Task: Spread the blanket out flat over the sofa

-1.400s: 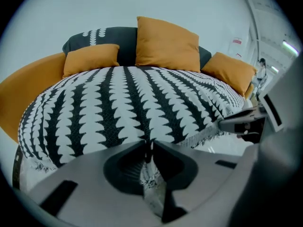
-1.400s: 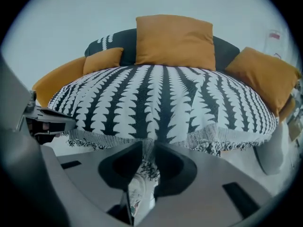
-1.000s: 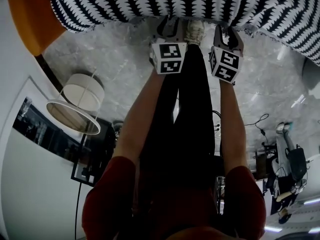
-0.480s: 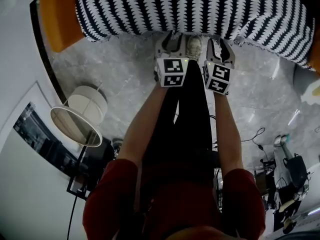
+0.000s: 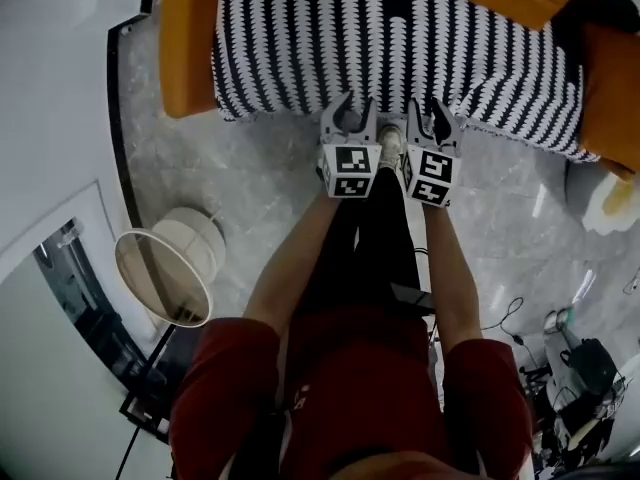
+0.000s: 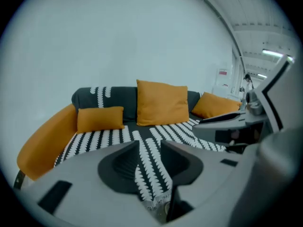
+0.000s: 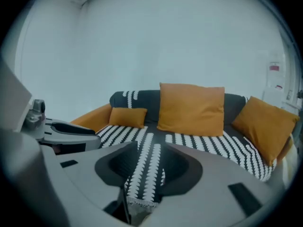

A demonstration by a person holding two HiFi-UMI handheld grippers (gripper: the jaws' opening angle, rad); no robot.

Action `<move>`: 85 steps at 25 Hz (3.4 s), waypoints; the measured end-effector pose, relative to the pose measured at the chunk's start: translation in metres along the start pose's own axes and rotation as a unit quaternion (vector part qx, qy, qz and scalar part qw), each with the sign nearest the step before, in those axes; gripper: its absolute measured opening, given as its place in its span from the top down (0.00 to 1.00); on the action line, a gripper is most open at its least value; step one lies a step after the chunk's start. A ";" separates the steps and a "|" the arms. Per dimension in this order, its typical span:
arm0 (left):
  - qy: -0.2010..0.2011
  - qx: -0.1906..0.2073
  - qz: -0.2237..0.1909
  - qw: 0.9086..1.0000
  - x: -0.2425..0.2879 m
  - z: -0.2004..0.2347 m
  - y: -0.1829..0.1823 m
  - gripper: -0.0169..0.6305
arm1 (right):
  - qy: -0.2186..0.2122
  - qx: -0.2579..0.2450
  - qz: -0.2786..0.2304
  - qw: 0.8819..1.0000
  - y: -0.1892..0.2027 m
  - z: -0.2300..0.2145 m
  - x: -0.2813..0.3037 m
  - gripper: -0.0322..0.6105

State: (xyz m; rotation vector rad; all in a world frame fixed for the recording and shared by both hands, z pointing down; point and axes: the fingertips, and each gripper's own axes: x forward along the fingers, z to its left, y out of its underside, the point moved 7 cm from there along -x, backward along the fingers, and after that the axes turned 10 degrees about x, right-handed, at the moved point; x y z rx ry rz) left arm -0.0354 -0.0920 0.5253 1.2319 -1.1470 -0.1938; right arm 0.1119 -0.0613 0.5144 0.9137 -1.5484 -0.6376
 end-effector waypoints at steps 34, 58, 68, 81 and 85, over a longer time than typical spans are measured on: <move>-0.097 0.057 -0.357 0.927 -0.332 0.021 -0.328 0.75 | -0.062 -0.038 -0.373 0.925 -0.309 0.082 -0.350 0.70; -0.090 0.098 -0.359 0.924 -0.326 -0.039 -0.355 0.95 | -0.104 -0.044 -0.348 0.931 -0.308 0.033 -0.352 0.93; -0.079 0.093 -0.366 0.923 -0.329 -0.044 -0.354 0.95 | -0.084 -0.069 -0.344 0.933 -0.305 0.036 -0.354 0.93; -0.084 0.092 -0.362 0.924 -0.335 -0.036 -0.343 0.95 | -0.083 -0.083 -0.341 0.933 -0.305 0.051 -0.353 0.93; -0.085 0.090 -0.361 0.924 -0.336 -0.031 -0.342 0.95 | -0.085 -0.086 -0.342 0.932 -0.307 0.055 -0.351 0.93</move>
